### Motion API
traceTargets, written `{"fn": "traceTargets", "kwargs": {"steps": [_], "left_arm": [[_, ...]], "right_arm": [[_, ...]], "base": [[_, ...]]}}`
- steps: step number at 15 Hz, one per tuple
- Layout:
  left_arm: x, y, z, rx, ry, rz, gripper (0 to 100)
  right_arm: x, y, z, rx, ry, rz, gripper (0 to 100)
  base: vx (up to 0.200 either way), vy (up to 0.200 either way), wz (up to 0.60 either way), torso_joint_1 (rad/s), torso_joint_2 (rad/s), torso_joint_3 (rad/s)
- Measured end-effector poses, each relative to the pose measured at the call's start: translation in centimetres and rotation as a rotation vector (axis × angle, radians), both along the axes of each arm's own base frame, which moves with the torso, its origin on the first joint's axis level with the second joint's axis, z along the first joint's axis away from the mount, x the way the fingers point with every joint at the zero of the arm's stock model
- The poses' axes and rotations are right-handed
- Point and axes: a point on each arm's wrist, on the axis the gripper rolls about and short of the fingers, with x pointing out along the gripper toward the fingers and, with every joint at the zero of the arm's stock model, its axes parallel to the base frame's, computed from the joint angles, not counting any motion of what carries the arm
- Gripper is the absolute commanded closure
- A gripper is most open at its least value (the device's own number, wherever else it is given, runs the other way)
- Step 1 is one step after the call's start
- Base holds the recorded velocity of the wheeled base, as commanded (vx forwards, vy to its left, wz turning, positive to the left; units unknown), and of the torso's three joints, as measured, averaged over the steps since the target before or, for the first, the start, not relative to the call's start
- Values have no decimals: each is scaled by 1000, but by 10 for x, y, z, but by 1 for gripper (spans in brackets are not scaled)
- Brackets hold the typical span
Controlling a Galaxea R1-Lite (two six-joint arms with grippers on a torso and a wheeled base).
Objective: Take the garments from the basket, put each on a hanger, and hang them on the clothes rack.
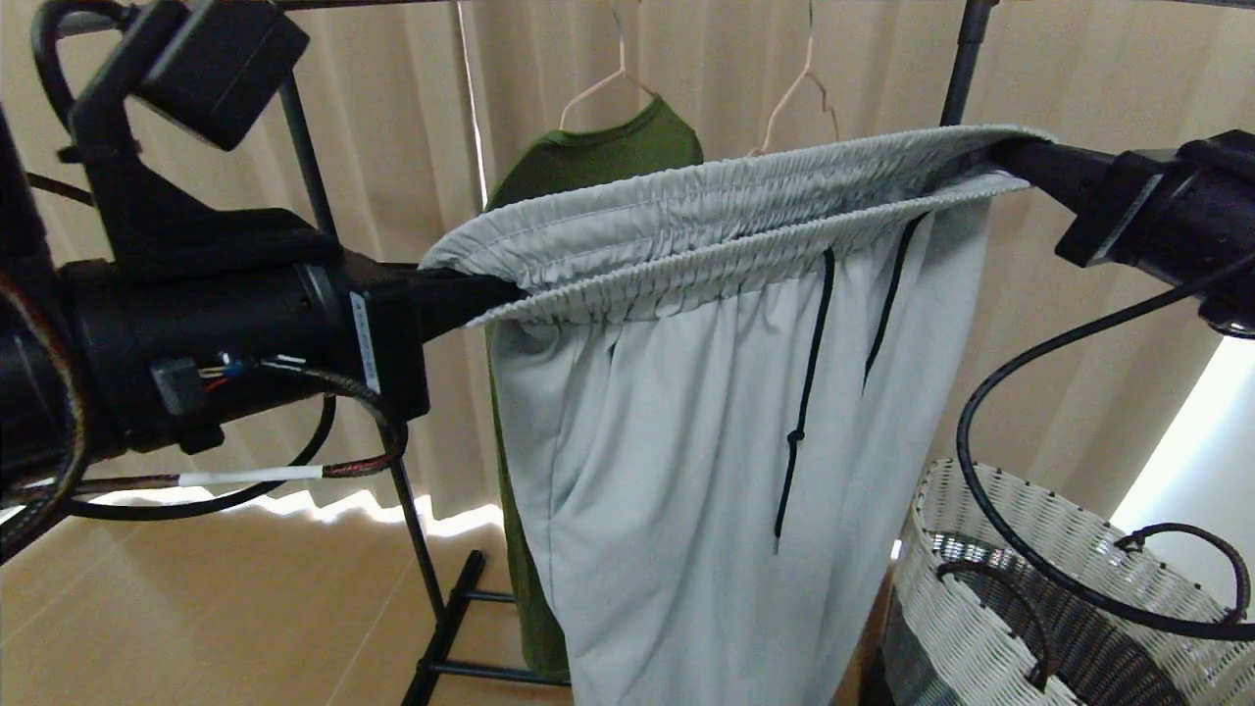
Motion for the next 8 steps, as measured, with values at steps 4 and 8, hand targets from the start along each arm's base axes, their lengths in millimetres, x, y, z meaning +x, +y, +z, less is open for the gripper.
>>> {"fn": "traceTargets", "kwargs": {"steps": [4, 8], "left_arm": [[28, -5, 20, -20, -56, 192, 100], [46, -14, 24, -46, -93, 269, 100]], "right_arm": [[-30, -9, -2, -13, 33, 12, 100], [-51, -14, -8, -25, 49, 61, 100]], "base": [[0, 0, 0, 0, 0, 0], [0, 0, 0, 0, 0, 0]]}}
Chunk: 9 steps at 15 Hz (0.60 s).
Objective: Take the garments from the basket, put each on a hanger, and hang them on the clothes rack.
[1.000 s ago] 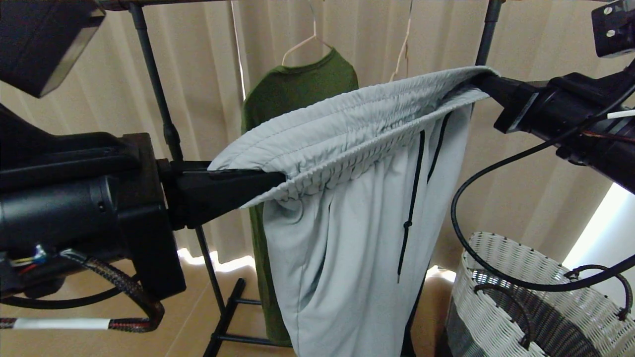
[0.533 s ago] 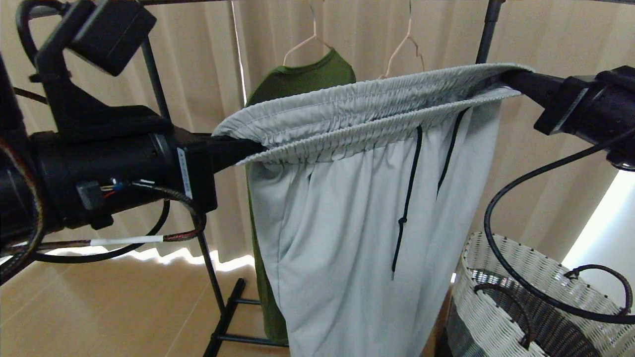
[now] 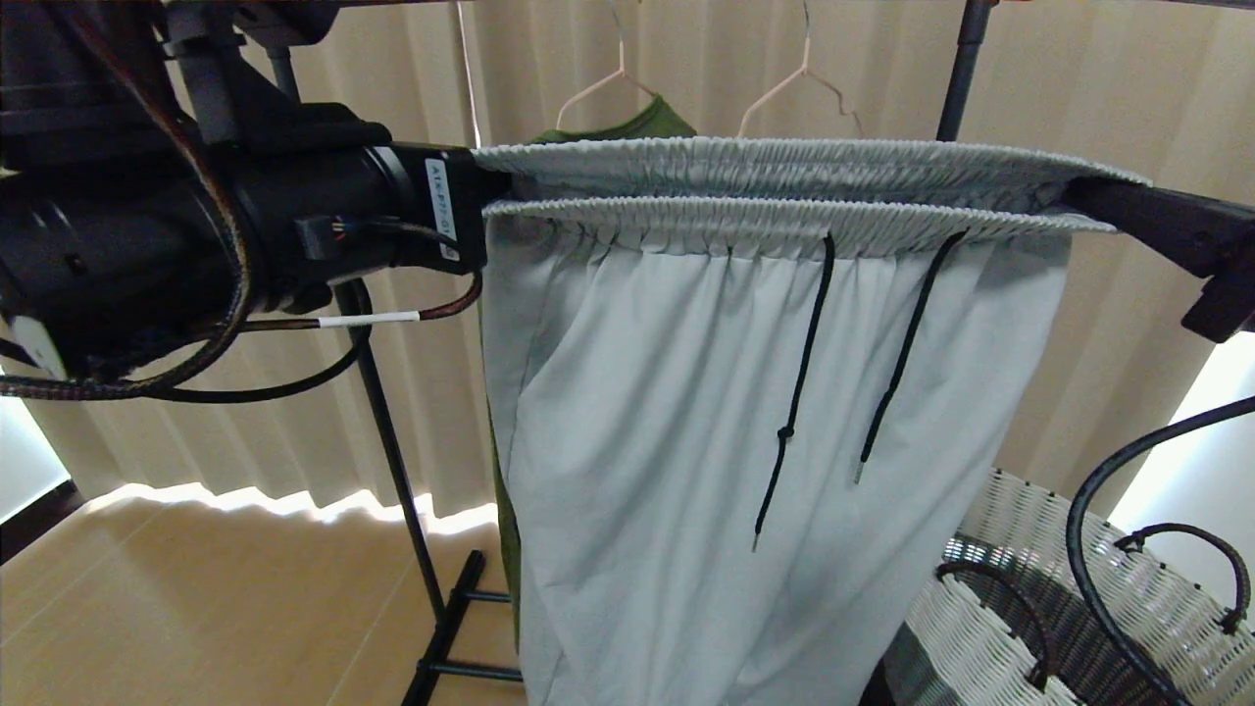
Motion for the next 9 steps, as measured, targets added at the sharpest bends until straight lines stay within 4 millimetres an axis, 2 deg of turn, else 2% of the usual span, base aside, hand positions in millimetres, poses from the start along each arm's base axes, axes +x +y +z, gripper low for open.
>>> {"fn": "traceTargets", "kwargs": {"steps": [6, 9], "left_arm": [[8, -5, -4, 13, 6, 24, 100], [9, -7, -14, 39, 33, 23, 100]], "right_arm": [[-7, -2, -4, -3, 1, 4, 100], [-8, 0, -14, -15, 33, 14, 100]], "base": [[0, 0, 0, 0, 0, 0], [0, 0, 0, 0, 0, 0]]}}
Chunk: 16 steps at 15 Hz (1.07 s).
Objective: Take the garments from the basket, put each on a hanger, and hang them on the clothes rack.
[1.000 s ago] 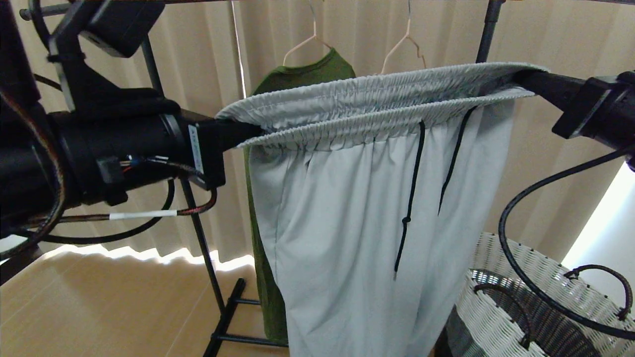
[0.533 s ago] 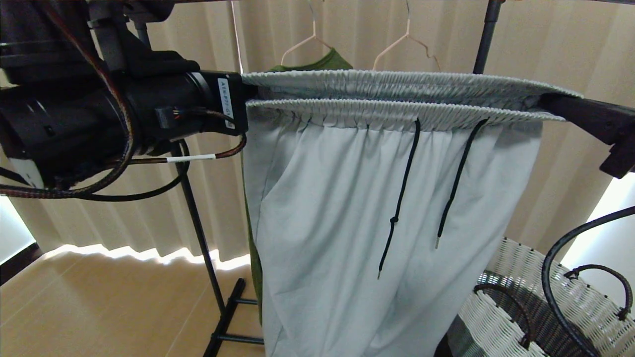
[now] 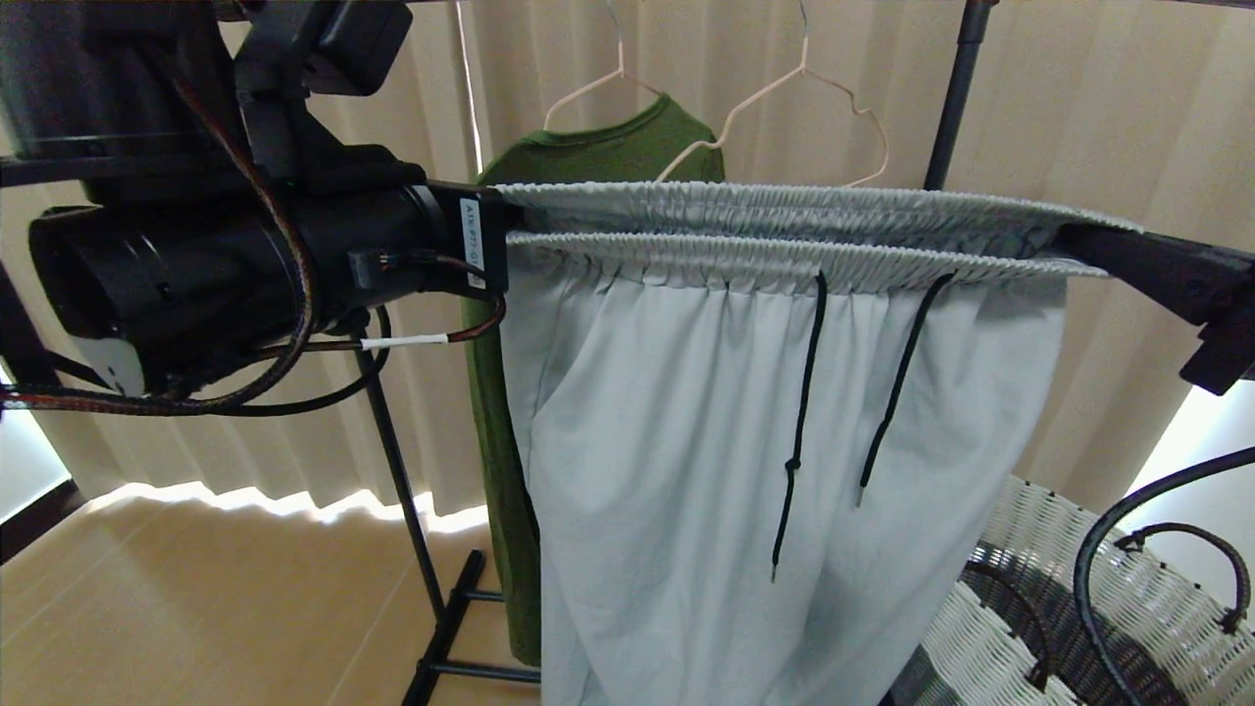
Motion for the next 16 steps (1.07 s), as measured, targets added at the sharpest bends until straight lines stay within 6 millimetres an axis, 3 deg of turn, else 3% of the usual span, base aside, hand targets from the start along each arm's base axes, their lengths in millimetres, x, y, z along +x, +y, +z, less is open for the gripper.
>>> {"fn": "traceTargets", "kwargs": {"steps": [16], "left_arm": [[1, 2, 2, -6, -18, 31, 100]], "right_arm": [[-2, 9, -8, -7, 20, 54, 100]], "base": [[0, 0, 0, 0, 0, 0]]}}
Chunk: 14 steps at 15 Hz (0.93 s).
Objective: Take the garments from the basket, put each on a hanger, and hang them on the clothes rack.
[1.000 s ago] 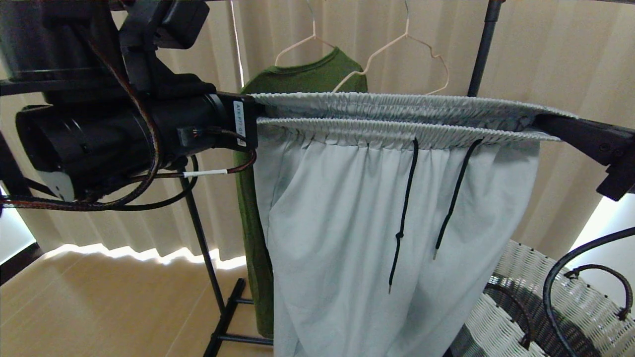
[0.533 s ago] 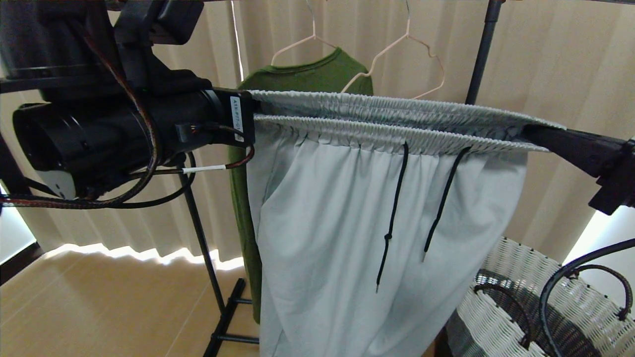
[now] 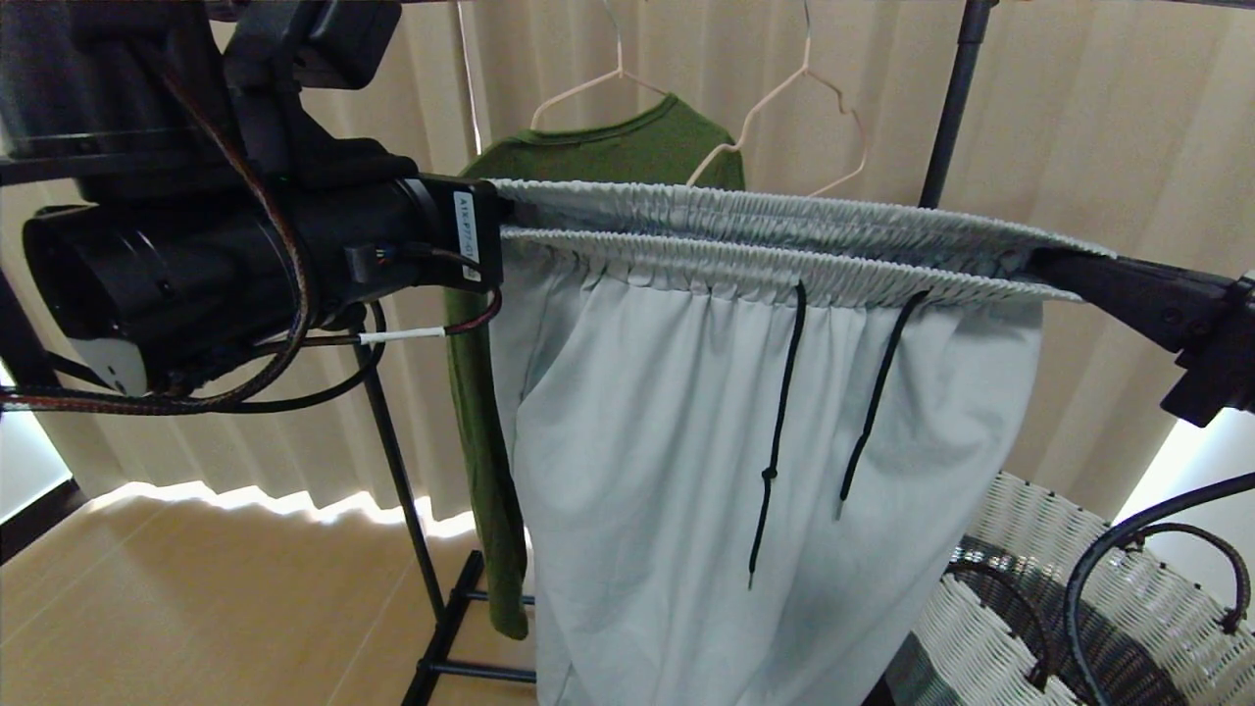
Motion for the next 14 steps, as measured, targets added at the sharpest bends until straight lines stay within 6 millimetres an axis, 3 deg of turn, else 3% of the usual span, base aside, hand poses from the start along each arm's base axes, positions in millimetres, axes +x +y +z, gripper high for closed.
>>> {"fn": "traceTargets", "kwargs": {"steps": [1, 2, 10, 14], "left_arm": [[0, 0, 0, 0, 0, 1, 100], [0, 0, 0, 0, 0, 1, 100], [3, 5, -3, 14, 4, 49, 100], [6, 10, -8, 35, 16, 75, 100]], "right_arm": [[0, 0, 0, 0, 1, 0, 100], [0, 0, -1, -1, 4, 0, 0], [-2, -1, -14, -12, 42, 7, 0], [-12, -1, -19, -20, 43, 166, 0]], "base": [[0, 0, 0, 0, 0, 0], [0, 0, 0, 0, 0, 0], [0, 0, 0, 0, 0, 0], [0, 0, 0, 0, 0, 0]]}}
